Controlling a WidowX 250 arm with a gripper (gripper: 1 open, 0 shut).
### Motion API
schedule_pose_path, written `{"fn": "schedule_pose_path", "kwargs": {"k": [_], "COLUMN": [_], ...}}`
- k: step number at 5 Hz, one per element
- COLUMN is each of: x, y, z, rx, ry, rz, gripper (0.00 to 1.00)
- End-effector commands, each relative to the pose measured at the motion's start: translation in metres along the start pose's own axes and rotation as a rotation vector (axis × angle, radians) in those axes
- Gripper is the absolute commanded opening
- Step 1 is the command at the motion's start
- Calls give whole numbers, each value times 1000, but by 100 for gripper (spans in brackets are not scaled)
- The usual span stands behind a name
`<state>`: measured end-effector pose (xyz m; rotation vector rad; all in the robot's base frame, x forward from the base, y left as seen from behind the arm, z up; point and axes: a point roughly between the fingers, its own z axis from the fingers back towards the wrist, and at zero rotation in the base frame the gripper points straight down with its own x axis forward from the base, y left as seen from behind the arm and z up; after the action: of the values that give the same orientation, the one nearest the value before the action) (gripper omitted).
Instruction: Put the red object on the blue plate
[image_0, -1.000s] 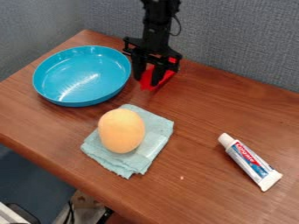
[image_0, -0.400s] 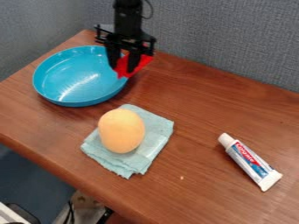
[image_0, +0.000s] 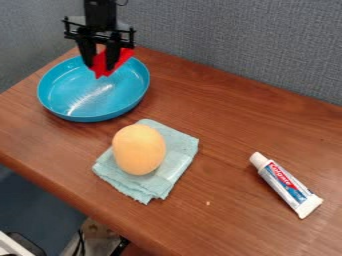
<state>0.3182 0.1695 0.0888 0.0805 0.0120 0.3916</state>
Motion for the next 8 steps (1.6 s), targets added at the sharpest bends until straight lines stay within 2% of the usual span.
{"fn": "schedule_pose_path", "kwargs": {"k": [1,2,3,4,8], "x": [10,11,10,12,13], "y": [17,18,18,18,17], "z": [8,-5,-10,-18,-27], "rx": [18,31,36,40,21], "ry": [-40,-14,-6,15,37], "rz": [38,29,29,41,90], "gripper": [0,0,0,0,0]}}
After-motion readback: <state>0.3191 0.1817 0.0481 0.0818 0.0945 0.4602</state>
